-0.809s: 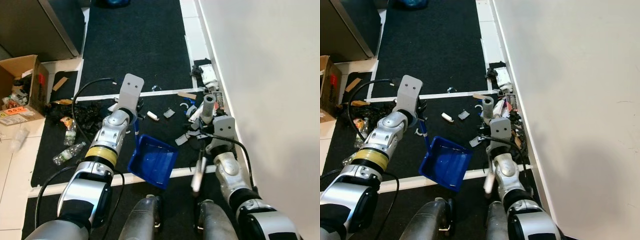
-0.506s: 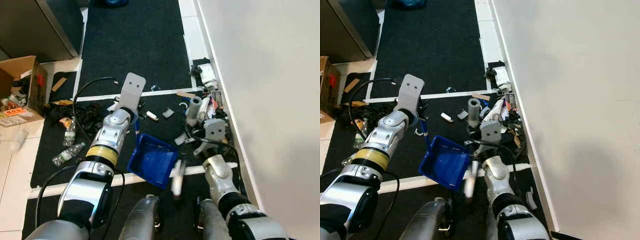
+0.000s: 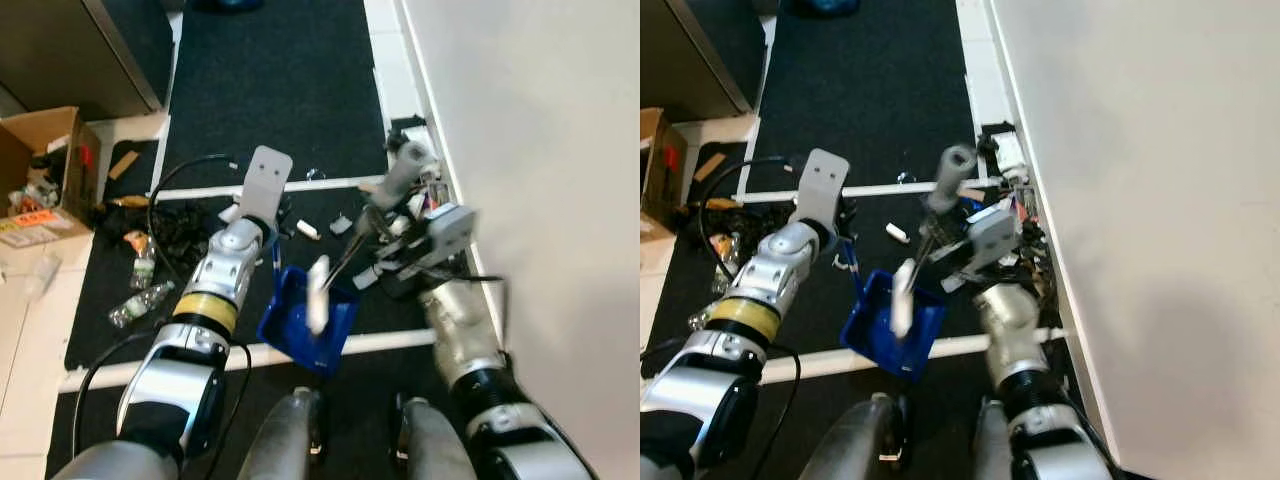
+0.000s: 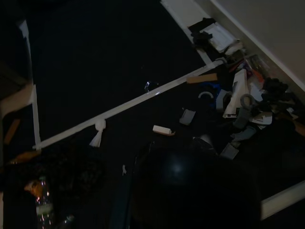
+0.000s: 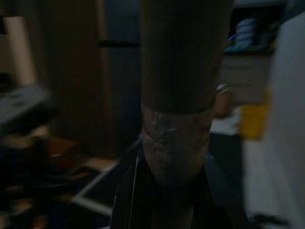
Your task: Sweep floor
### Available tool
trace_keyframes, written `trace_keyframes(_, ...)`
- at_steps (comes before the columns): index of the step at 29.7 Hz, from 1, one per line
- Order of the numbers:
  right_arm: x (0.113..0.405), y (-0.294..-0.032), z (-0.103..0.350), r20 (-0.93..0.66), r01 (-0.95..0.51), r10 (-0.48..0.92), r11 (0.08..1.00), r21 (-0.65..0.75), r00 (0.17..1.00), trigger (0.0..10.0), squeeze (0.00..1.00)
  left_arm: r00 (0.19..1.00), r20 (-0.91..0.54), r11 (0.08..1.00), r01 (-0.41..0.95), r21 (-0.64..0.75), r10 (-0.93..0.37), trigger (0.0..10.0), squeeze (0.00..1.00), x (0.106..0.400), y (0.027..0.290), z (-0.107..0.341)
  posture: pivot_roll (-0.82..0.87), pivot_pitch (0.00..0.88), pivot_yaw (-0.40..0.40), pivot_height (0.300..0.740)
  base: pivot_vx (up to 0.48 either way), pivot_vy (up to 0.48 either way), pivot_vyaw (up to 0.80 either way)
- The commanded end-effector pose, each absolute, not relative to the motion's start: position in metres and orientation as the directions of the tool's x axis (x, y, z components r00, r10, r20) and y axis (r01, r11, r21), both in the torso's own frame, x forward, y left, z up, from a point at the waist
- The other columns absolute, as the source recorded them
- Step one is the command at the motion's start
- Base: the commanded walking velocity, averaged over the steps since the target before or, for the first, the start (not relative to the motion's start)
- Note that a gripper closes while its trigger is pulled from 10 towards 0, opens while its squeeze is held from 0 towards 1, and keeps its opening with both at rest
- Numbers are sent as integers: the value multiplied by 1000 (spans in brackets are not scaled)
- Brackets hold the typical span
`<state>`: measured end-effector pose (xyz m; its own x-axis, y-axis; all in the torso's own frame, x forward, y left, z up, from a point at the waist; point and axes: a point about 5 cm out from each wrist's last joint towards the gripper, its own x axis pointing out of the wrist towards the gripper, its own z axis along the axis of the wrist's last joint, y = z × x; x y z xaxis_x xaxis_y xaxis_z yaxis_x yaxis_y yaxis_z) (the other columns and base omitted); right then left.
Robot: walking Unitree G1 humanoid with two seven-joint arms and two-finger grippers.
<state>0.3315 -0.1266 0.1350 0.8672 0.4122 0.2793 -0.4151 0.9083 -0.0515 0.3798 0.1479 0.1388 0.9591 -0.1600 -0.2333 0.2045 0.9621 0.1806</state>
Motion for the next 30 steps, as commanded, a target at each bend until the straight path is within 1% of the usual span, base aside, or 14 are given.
trace_keyframes(1,333,-144,142,291,-345,356,934,-90,888,10000,0,958,-264,977,158,144,-116,10000,0,376,165,131,77,261,29,740,0,0,0)
trace_keyframes(2,333,-144,142,291,-345,356,934,-90,888,10000,0,958,-264,977,158,144,-116,10000,0,376,165,131,77,261,29,740,0,0,0)
trace_keyframes(3,333,-150,140,279,-318,328,945,-82,902,10000,0,965,-237,979,149,139,-113,10000,0,377,174,139,77,260,26,740,0,0,0)
trace_keyframes(5,332,-152,140,274,-312,321,947,-77,906,10000,0,967,-229,979,148,138,-114,10000,0,377,176,141,77,260,26,740,0,0,0)
trace_keyframes(6,331,-153,138,266,-295,301,954,-62,916,10000,0,971,-206,981,152,124,-125,10000,0,377,179,146,77,257,25,740,0,0,0)
trace_keyframes(7,329,-157,135,250,-247,247,969,-32,936,10000,0,980,-150,984,149,101,-133,10000,0,376,183,157,77,253,23,740,0,0,0)
trace_keyframes(8,329,-157,135,250,-247,247,969,-32,936,10000,0,980,-150,984,149,101,-133,10000,0,376,183,157,77,253,23,740,0,0,0)
trace_keyframes(9,329,-161,135,247,-200,192,980,4,950,10000,0,985,-95,985,152,77,-144,10000,0,373,186,168,78,248,23,740,0,0,0)
trace_keyframes(13,329,-162,136,249,-183,173,983,16,953,10000,0,987,-65,986,155,65,-150,10000,0,371,187,173,75,245,24,740,0,0,0)
trace_keyframes(17,330,-167,143,261,-162,153,987,12,953,10000,0,980,7,979,199,54,-199,10000,0,362,184,192,75,223,28,740,0,0,0)
trace_keyframes(20,331,-170,146,262,-154,147,988,5,954,10000,0,975,14,974,221,58,-222,10000,0,357,182,198,74,213,30,740,0,0,0)
trace_keyframes(24,332,-174,148,264,-129,124,992,1,956,10000,0,978,-18,975,209,75,-208,10000,0,353,186,197,73,200,33,740,0,0,0)
trace_keyframes(30,334,-186,152,278,-43,46,999,-16,960,10000,0,983,-36,981,180,66,-178,10000,0,352,190,192,73,195,32,740,0,0,0)
